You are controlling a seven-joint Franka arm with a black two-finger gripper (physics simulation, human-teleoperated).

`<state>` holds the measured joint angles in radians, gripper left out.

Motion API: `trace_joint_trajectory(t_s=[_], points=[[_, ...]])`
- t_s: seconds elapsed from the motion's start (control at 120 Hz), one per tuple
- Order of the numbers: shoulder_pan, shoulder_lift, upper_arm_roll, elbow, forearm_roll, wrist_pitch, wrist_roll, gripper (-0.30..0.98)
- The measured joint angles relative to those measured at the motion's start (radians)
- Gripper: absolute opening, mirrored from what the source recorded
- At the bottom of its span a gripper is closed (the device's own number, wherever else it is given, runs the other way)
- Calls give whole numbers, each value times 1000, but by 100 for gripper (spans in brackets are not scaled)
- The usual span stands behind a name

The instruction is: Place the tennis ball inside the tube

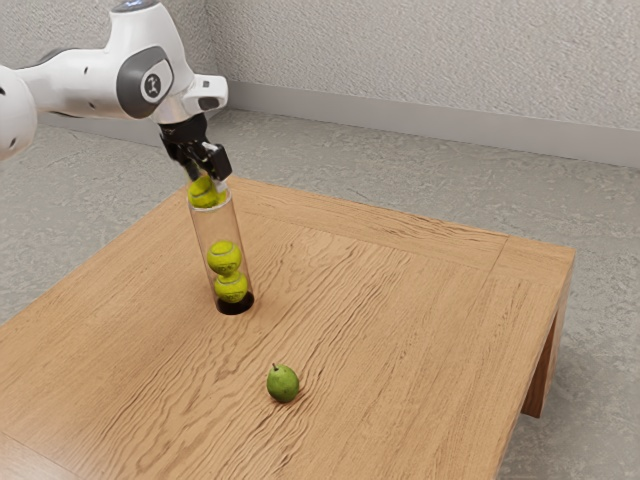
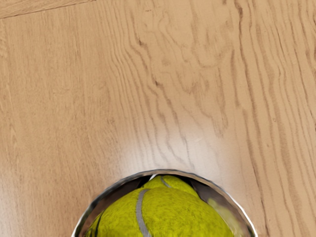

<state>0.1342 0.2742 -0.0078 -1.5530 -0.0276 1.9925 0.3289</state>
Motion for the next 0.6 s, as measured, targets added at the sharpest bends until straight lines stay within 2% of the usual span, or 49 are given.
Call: trace_joint_trajectory(t_s=[0.25, 0.375, 0.433, 0.5, 0.6], points=[[7, -29, -3, -4, -6, -12, 10, 63], [22, -258, -48, -103, 2, -115, -14, 66], [24, -321, -79, -117, 16, -168, -33, 66], [-23, -337, -70, -91, 23, -228, -61, 67], [-206, -328, 82, -37, 29, -298, -100, 68]])
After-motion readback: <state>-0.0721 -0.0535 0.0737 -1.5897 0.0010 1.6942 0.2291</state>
